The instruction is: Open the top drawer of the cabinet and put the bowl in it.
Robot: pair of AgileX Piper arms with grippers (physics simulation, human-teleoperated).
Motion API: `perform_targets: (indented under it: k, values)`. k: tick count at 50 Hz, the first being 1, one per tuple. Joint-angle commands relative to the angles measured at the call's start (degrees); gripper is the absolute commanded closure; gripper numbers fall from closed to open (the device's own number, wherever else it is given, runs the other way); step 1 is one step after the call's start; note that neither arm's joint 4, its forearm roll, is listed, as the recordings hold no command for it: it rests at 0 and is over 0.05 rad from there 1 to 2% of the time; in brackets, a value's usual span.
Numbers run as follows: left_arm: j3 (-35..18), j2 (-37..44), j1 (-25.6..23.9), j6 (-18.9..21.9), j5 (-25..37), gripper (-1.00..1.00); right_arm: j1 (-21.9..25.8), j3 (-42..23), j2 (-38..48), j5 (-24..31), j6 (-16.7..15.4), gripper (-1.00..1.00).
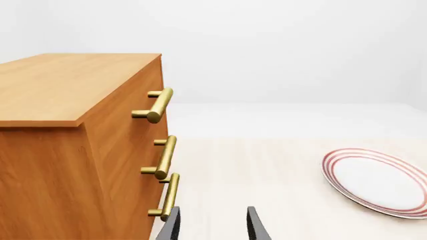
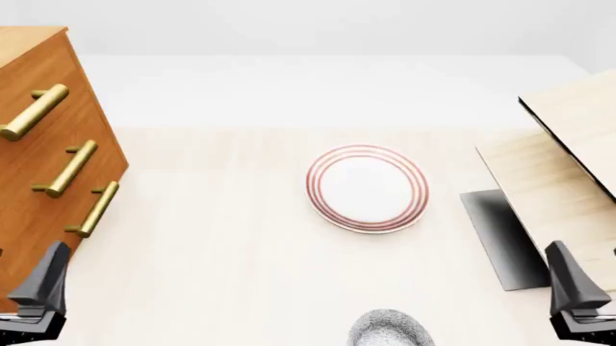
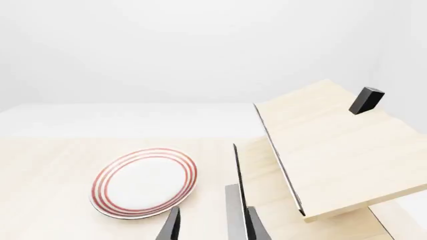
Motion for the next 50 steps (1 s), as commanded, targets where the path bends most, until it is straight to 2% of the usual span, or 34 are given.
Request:
perform_targets:
  k: [1,15,17,18,20,25,27,31,38,39,47,50]
  values:
    - [-0.2,0.3,0.0,0.0,-0.1,-1.00,0.0,-0.2,0.3,-0.1,0.0,-1.00]
    - [-0.2,0.2,0.0,0.1,0.0,-1.00,0.1,-0.1,0.2,0.0,0.0,-1.00]
    - [-0.3,-0.1,0.0,0.5,-0.6,-1.00,0.1,-0.1,0.2,0.0,0.0,-1.00]
    - [-0.4,-0.1,-0.9,2.6,-0.8,-1.00,0.0,-0.1,0.2,0.0,0.0,-1.00]
    - [-0.5,0.0,-0.9,3.8,-0.5,-1.00,0.1,-0.1,0.2,0.0,0.0,-1.00]
    - [-1.0,-0.1,-0.9,4.4,-0.3,-1.00,0.1,-0.1,0.2,0.0,0.0,-1.00]
    - [-1.1,0.0,-0.6,7.3,0.4,-1.00,0.1,-0.1,0.2,0.0,0.0,-1.00]
    - [-1.9,0.5,-1.1,8.3,0.7,-1.00,0.1,-0.1,0.2,0.0,0.0,-1.00]
    - [-3.2,8.6,-2.4,14.1,-3.5,-1.00,0.0,-0.1,0.2,0.0,0.0,-1.00]
    - [-3.7,9.2,-1.7,15.1,-3.3,-1.00,0.1,-0.1,0.2,0.0,0.0,-1.00]
    - [-8.4,16.9,-5.0,21.1,-4.9,-1.00,0.1,-0.1,0.2,0.0,0.0,-1.00]
    - [-9.6,19.5,-5.1,24.5,-5.4,-1.00,0.1,-0.1,0.2,0.0,0.0,-1.00]
